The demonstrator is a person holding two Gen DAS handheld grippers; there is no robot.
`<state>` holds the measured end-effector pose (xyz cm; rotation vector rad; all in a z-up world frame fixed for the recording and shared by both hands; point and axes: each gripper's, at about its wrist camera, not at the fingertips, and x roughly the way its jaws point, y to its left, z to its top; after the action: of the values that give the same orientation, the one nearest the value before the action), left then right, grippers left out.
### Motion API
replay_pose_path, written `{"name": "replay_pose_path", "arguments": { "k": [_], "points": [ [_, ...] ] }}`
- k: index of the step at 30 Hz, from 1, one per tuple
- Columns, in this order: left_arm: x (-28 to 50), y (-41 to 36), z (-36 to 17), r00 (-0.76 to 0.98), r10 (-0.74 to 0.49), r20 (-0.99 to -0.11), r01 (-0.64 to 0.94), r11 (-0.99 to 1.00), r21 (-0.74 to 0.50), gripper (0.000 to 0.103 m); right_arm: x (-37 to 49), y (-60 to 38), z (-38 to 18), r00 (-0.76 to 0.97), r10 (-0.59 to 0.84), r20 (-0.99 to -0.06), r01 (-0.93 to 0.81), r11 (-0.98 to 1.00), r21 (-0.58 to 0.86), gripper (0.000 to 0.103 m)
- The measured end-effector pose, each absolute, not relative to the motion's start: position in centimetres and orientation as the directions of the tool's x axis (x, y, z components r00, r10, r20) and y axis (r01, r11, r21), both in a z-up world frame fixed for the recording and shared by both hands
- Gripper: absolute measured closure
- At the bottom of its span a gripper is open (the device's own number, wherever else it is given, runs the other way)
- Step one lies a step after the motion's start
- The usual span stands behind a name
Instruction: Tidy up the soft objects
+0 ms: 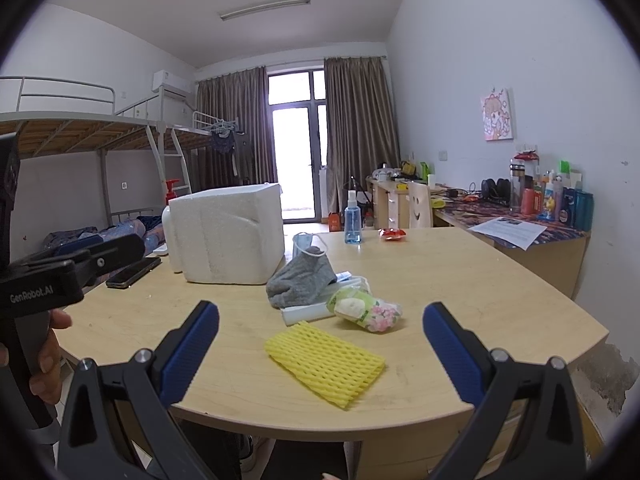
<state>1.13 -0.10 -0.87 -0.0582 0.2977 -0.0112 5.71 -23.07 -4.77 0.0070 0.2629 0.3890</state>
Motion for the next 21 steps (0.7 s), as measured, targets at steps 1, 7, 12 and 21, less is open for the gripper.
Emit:
{"name": "replay_pose_path", "arguments": {
  "k": [1,7,12,21],
  "points": [
    [1.2,-0.04,-0.9,0.955,-0.026,-0.297,0.008,0.998,-0.061,0.001,5.72,-23.07,-4.75,0.892,0.376,-0.252,-0.374,0.926,0.057,0.0],
    [1.31,-0.36,-0.89,0.953,-0.029,-0.3,0.014,0.999,-0.053,0.001,5.77,-23.01,-4.86,0.89,0.377,-0.255,-0.376,0.925,0.056,0.0],
    [1.3,-0.74,-0.77,0.955,-0.025,-0.295,0.013,0.999,-0.044,0.001,5.8,-23.02,-4.82,0.891,0.376,-0.253,-0.375,0.925,0.055,0.0],
    [1.77,-0.13,-0.88,0.95,-0.025,-0.311,0.005,0.998,-0.065,0.001,5.94,-23.3,-4.93,0.893,0.37,-0.256,-0.367,0.928,0.063,0.0]
  ]
}}
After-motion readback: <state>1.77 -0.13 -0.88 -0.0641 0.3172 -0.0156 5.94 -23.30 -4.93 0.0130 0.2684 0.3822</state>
